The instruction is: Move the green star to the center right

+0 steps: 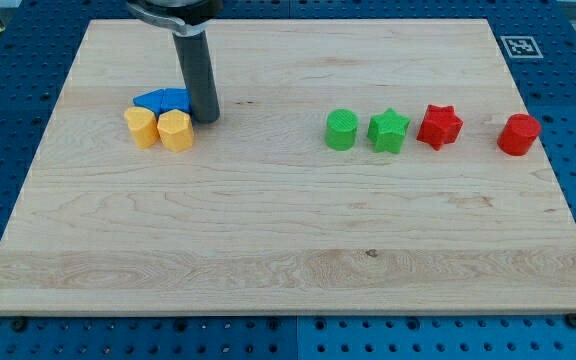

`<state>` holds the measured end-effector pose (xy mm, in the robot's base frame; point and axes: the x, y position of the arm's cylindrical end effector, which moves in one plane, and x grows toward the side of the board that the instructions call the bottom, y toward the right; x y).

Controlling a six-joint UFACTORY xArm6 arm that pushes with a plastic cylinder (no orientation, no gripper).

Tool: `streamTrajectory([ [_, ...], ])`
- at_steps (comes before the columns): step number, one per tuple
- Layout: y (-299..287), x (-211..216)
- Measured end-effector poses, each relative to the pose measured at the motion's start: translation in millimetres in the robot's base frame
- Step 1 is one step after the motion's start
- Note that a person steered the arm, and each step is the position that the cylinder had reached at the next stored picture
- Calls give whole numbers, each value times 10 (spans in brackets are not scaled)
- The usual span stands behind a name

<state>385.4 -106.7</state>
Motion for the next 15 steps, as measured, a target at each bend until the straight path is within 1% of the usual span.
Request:
streamTrajectory([
  [1, 0, 0],
  [2, 71, -98],
  [3, 431, -208],
  [4, 760, -144],
  [5, 1033, 80],
  [6, 1154, 610],
  [7, 1216, 885],
  [8, 1680, 780],
  [9, 2060, 492],
  [10, 2115, 208],
  [11, 2115, 308],
  [12, 2214, 201],
  [13, 2474, -95],
  [14, 2611, -181],
  [15, 2410, -155],
])
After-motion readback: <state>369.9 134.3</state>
